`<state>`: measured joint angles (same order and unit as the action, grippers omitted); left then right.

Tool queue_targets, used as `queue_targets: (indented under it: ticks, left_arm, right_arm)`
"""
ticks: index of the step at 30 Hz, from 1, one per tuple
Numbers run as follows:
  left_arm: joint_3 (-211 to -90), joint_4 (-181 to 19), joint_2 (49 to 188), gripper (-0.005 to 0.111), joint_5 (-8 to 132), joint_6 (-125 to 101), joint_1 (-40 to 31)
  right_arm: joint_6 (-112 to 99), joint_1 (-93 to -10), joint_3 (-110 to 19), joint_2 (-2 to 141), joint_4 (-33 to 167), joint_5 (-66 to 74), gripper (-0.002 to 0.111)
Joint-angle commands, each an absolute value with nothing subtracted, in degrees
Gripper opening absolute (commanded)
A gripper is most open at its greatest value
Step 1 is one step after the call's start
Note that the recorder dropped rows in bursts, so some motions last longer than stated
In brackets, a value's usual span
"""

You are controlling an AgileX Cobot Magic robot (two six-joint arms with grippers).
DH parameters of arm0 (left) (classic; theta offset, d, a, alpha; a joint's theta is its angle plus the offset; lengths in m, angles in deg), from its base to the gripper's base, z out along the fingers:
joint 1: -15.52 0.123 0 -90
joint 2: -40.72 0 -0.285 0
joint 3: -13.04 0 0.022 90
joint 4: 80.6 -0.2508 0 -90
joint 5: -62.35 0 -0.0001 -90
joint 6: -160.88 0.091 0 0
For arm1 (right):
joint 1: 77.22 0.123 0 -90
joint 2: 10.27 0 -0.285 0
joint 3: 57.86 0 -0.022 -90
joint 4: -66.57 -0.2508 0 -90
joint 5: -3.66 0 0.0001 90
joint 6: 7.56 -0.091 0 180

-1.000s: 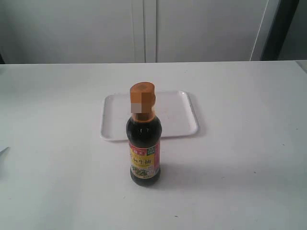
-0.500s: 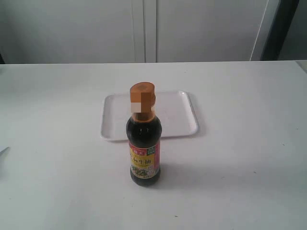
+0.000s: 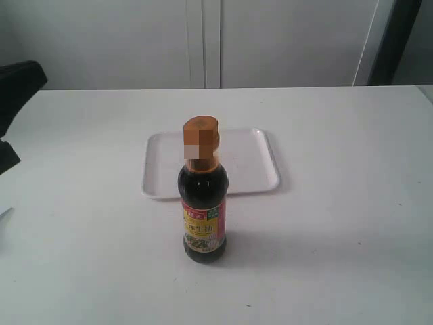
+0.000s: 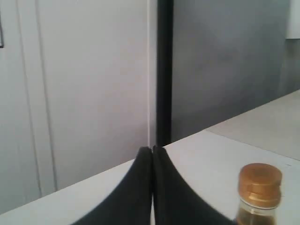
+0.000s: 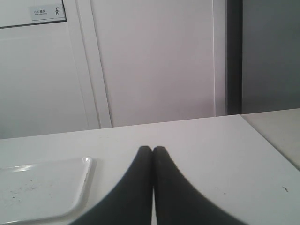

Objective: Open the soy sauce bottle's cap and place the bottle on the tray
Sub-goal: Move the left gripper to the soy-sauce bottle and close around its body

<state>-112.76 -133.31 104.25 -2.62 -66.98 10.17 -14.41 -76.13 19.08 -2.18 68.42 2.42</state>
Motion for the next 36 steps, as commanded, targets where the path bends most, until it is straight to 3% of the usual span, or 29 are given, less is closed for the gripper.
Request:
queue_targets:
  ticks: [1, 6, 11, 13, 16, 21, 24, 36]
  left_arm:
    - [-114.4, -137.4, 107.4, 0.000, -7.6, -68.5, 10.2]
    - [-117.5, -142.9, 111.0, 0.000, -7.6, -72.2, 9.6]
    - [-119.5, -144.1, 114.0, 0.000, -7.6, -71.2, 4.5]
    - [-120.0, -144.2, 115.0, 0.005, -7.6, -70.1, 2.2]
    - [-120.4, -144.8, 116.2, 0.027, -7.6, -68.8, -1.1]
    - [-121.8, -144.9, 116.6, 0.081, -7.6, -70.1, -2.6]
    - [-122.6, -144.7, 116.6, 0.100, -7.6, -70.8, -4.0]
    - [-122.6, -141.0, 122.6, 0.101, -7.6, -64.3, -4.6]
  right_arm:
    - [-13.8, -76.1, 19.4, -2.5, 68.5, 3.3, 0.000]
    - [-13.8, -76.1, 19.4, -2.5, 68.5, 3.3, 0.000]
    - [-13.8, -76.1, 19.4, -2.5, 68.5, 3.3, 0.000]
    - [-13.8, -76.1, 19.4, -2.5, 68.5, 3.3, 0.000]
    - [-13.8, -76.1, 19.4, -2.5, 68.5, 3.3, 0.000]
    - [-13.8, -76.1, 19.4, -2.5, 68.5, 3.3, 0.000]
    - [-13.8, -76.1, 19.4, -2.5, 68.5, 3.3, 0.000]
    - [-13.8, -76.1, 19.4, -2.5, 68.5, 3.3, 0.000]
